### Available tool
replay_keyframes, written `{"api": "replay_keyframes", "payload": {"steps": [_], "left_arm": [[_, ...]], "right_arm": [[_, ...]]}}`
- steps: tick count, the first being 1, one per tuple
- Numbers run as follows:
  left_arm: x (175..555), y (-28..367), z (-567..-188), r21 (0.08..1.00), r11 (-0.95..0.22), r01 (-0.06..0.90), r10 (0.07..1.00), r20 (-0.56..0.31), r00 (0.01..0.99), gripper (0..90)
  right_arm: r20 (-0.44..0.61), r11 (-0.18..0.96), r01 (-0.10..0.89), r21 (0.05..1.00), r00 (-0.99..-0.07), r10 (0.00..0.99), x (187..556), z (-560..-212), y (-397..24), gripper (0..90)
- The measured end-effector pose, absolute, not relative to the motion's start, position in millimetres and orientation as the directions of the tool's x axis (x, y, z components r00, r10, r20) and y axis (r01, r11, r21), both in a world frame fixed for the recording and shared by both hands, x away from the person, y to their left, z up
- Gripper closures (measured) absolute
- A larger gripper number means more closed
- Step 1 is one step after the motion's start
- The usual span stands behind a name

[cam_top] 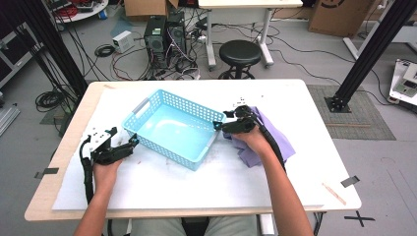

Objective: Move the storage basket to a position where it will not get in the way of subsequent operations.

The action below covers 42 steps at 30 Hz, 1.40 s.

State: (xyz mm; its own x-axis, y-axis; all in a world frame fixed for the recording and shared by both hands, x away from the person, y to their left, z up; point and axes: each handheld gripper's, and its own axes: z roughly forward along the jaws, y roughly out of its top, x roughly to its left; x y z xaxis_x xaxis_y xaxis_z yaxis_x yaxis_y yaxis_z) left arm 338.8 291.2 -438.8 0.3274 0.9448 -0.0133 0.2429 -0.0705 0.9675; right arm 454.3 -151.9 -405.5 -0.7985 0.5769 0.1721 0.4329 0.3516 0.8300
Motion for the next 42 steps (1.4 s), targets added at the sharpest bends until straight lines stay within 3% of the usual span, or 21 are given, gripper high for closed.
{"api": "replay_keyframes", "payload": {"steps": [9, 20, 28, 42], "left_arm": [[351.8, 287.5, -430.4, 0.958, -0.098, 0.269, 0.955, 0.014, 0.297, 17.4], [359.3, 295.1, -425.0, 0.950, -0.060, 0.306, 0.968, -0.019, 0.250, 17.5], [349.9, 307.9, -418.2, 0.960, 0.010, 0.279, 0.949, -0.098, 0.301, 17.5], [324.2, 325.0, -407.0, 0.954, 0.042, 0.297, 0.929, -0.147, 0.340, 17.5]], "right_arm": [[0.190, 0.371, 0.443, 0.816, -0.812, 0.551, 442.2, -402.7, -155.6, 28.5], [0.214, 0.382, 0.406, 0.830, -0.865, 0.454, 411.4, -399.6, -152.4, 29.1], [0.198, 0.390, 0.364, 0.846, -0.893, 0.404, 395.2, -397.2, -135.5, 29.2], [0.195, 0.402, 0.346, 0.848, -0.908, 0.371, 388.1, -402.2, -93.7, 29.0]]}}
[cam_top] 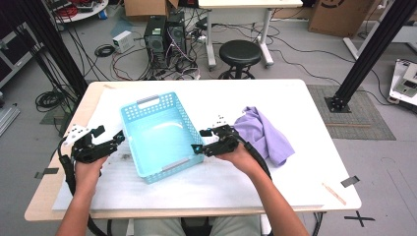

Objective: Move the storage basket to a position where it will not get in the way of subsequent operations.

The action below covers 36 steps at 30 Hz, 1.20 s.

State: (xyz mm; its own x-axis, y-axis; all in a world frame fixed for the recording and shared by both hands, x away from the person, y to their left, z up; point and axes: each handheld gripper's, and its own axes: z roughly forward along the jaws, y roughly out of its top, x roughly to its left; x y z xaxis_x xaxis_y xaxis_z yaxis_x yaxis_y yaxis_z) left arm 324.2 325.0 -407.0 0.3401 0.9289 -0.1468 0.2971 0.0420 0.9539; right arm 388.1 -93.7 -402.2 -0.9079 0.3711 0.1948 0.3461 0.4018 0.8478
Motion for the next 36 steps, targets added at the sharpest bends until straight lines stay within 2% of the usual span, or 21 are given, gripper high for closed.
{"api": "replay_keyframes", "payload": {"steps": [12, 20, 27, 30, 33, 36], "left_arm": [[322.1, 331.5, -398.7, 0.950, 0.003, 0.314, 0.926, -0.121, 0.357, 17.6], [322.0, 337.0, -398.2, 0.944, 0.000, 0.329, 0.938, -0.114, 0.327, 17.7], [317.2, 340.6, -397.0, 0.939, -0.010, 0.345, 0.940, -0.108, 0.322, 18.0], [317.0, 340.6, -397.2, 0.936, -0.012, 0.351, 0.941, -0.108, 0.322, 18.2], [316.4, 340.6, -397.0, 0.935, -0.019, 0.353, 0.942, -0.102, 0.320, 18.5], [316.7, 341.4, -396.7, 0.933, -0.024, 0.360, 0.942, -0.099, 0.319, 18.6]], "right_arm": [[0.164, 0.418, 0.298, 0.858, -0.931, 0.327, 389.0, -403.7, -55.8, 29.2], [0.139, 0.414, 0.272, 0.869, -0.936, 0.324, 386.8, -404.7, -26.7, 27.5], [0.159, 0.403, 0.279, 0.871, -0.939, 0.306, 388.2, -406.9, -31.1, 28.9], [0.178, 0.405, 0.284, 0.869, -0.943, 0.280, 386.0, -406.9, -33.7, 29.5], [0.179, 0.412, 0.268, 0.871, -0.954, 0.241, 382.0, -406.5, -35.0, 33.9], [0.175, 0.414, 0.253, 0.874, -0.960, 0.217, 378.2, -407.3, -34.9, 33.5]]}}
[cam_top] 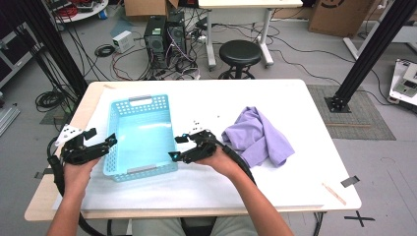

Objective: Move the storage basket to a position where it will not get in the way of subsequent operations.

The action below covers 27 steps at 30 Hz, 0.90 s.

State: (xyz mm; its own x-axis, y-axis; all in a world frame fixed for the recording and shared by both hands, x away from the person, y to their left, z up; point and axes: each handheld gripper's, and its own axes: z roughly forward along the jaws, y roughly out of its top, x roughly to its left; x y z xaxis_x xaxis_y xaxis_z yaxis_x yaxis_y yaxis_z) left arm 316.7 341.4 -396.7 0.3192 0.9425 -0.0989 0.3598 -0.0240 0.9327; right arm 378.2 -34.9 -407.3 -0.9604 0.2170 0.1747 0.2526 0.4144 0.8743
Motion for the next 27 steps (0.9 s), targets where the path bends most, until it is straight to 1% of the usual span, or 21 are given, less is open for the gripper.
{"api": "replay_keyframes", "payload": {"steps": [1, 4, 7, 9, 10, 12, 14, 16, 18, 20, 23, 27], "left_arm": [[316.9, 341.3, -396.6, 0.932, -0.026, 0.362, 0.942, -0.098, 0.322, 18.6], [317.4, 340.3, -395.8, 0.932, -0.028, 0.362, 0.942, -0.097, 0.322, 18.6], [319.0, 339.4, -394.6, 0.927, -0.040, 0.373, 0.943, -0.088, 0.321, 18.9], [320.3, 337.3, -394.8, 0.924, -0.044, 0.379, 0.948, -0.080, 0.308, 18.5], [321.0, 336.3, -395.5, 0.921, -0.044, 0.387, 0.951, -0.081, 0.300, 18.3], [322.4, 334.9, -397.3, 0.914, -0.041, 0.403, 0.952, -0.087, 0.294, 18.3], [323.9, 333.1, -398.8, 0.905, -0.043, 0.423, 0.961, -0.079, 0.267, 18.3], [325.2, 331.2, -399.3, 0.900, -0.042, 0.434, 0.964, -0.077, 0.254, 18.3], [326.3, 329.1, -399.7, 0.895, -0.045, 0.444, 0.967, -0.072, 0.243, 19.3], [327.5, 327.3, -401.0, 0.887, -0.058, 0.458, 0.967, -0.064, 0.247, 27.3], [329.7, 324.2, -403.8, 0.862, -0.086, 0.499, 0.966, -0.050, 0.254, 35.6], [329.9, 322.9, -406.5, 0.853, -0.096, 0.513, 0.971, -0.032, 0.235, 48.0]], "right_arm": [[0.186, 0.415, 0.254, 0.874, -0.962, 0.198, 377.5, -407.9, -34.2, 34.0], [0.169, 0.426, 0.231, 0.875, -0.969, 0.179, 372.6, -407.3, -30.3, 33.7], [0.158, 0.431, 0.222, 0.875, -0.971, 0.180, 370.3, -406.9, -32.3, 35.2], [0.142, 0.413, 0.222, 0.883, -0.966, 0.216, 368.4, -404.4, -39.6, 31.6], [0.123, 0.406, 0.219, 0.887, -0.960, 0.250, 367.4, -402.2, -46.3, 31.4], [0.098, 0.396, 0.212, 0.894, -0.952, 0.288, 366.8, -398.8, -59.3, 30.1], [0.093, 0.376, 0.233, 0.897, -0.930, 0.355, 367.9, -395.9, -73.9, 25.8], [0.076, 0.366, 0.231, 0.902, -0.917, 0.392, 369.1, -393.5, -84.2, 22.1], [0.058, 0.361, 0.230, 0.904, -0.901, 0.429, 368.9, -390.9, -93.8, 21.4], [0.044, 0.354, 0.225, 0.908, -0.890, 0.453, 368.8, -388.6, -106.2, 21.5], [0.027, 0.362, 0.224, 0.905, -0.879, 0.476, 368.6, -387.6, -120.1, 21.5], [0.019, 0.362, 0.233, 0.903, -0.861, 0.508, 369.0, -387.6, -137.2, 21.7]]}}
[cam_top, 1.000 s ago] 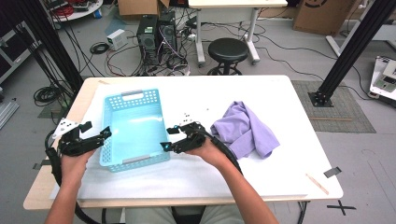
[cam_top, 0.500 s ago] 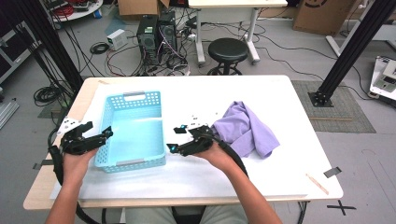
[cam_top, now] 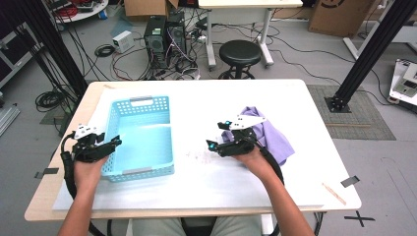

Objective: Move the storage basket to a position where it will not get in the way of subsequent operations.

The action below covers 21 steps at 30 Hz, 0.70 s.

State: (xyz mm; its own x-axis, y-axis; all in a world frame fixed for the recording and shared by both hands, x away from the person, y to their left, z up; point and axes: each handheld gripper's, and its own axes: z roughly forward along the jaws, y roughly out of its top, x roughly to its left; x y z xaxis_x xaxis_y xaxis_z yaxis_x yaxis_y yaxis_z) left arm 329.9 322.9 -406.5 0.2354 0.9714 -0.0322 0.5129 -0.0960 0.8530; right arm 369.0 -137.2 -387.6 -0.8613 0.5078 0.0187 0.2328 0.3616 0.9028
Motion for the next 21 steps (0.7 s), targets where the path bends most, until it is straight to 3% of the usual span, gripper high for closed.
{"api": "replay_keyframes", "payload": {"steps": [1, 5, 10, 21], "left_arm": [[329.9, 323.5, -406.7, 0.850, -0.089, 0.519, 0.972, -0.039, 0.230, 54.3], [330.6, 325.0, -402.8, 0.834, -0.060, 0.548, 0.980, -0.056, 0.192, 64.6], [331.5, 325.5, -401.7, 0.831, -0.040, 0.555, 0.988, -0.051, 0.148, 73.5], [332.7, 338.1, -402.0, 0.837, -0.048, 0.546, 0.992, -0.025, 0.126, 80.2]], "right_arm": [[0.017, 0.359, 0.233, 0.904, -0.857, 0.515, 369.1, -387.5, -141.8, 21.8], [0.010, 0.364, 0.240, 0.900, -0.846, 0.533, 367.8, -388.2, -152.2, 21.9], [0.009, 0.353, 0.244, 0.903, -0.833, 0.554, 366.6, -390.4, -161.0, 23.8], [0.001, 0.350, 0.245, 0.904, -0.821, 0.571, 364.0, -394.1, -171.6, 24.1]]}}
